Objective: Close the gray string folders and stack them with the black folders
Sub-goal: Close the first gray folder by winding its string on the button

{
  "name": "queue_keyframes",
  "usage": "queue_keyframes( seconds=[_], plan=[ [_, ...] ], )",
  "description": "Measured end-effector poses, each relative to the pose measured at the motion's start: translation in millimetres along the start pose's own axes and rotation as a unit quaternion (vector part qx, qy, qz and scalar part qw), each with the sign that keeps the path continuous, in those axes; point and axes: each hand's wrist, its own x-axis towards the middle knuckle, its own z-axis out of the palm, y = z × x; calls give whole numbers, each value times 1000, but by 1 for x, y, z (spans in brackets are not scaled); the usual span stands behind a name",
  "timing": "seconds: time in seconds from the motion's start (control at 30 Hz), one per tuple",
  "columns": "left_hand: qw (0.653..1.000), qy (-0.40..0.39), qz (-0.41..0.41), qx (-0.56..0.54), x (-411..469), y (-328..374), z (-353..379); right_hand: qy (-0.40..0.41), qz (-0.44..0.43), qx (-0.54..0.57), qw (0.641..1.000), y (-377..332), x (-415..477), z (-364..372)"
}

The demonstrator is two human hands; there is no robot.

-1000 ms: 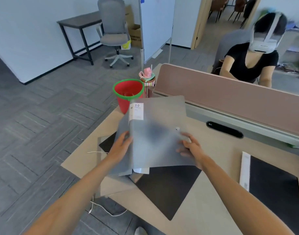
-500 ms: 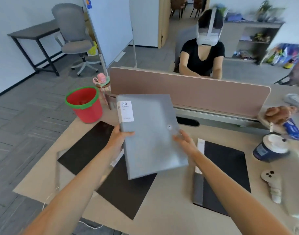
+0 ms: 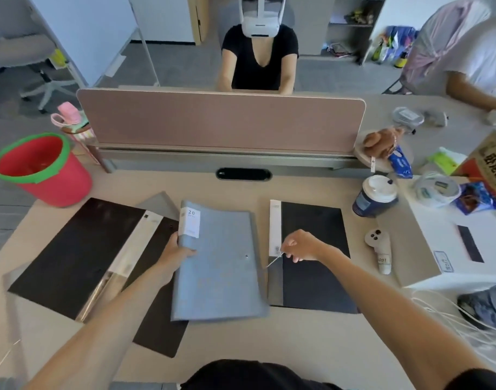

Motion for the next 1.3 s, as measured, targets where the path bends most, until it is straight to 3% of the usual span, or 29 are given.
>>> queue_keyframes(
  seconds=[0.1, 0.17, 0.27, 0.37, 0.47, 0.63, 0.97, 1.13, 1.3],
  plan=[
    [996, 25, 2, 85, 6, -21, -14, -22, -6, -36, 999, -1, 7, 8],
    [983, 59, 16, 174, 9, -29, -24, -12, -5, 25, 1000, -4, 12, 12],
    [922, 84, 102, 365, 7, -33, -26, 22, -21, 107, 994, -18, 15, 16],
    [849, 29, 183, 495, 4, -31, -13, 5, -36, 150, 988, -36, 13, 21],
    [781, -57, 193, 591, 8, -34, 8, -5, -49, 154, 987, -49, 17, 28],
    [729, -99, 165, 657, 18, -54, 25, -27, -69, 158, 985, -61, 22, 44],
    [777, -92, 276, 558, 30, -57, 3, -118, -79, 103, 985, -83, 73, 84],
    [774, -97, 293, 553, 36, -62, 1, -107, -35, 97, 989, -90, 94, 91],
    [757, -91, 307, 569, 38, -64, 0, -55, 36, 188, 980, -79, 103, 83]
  ],
)
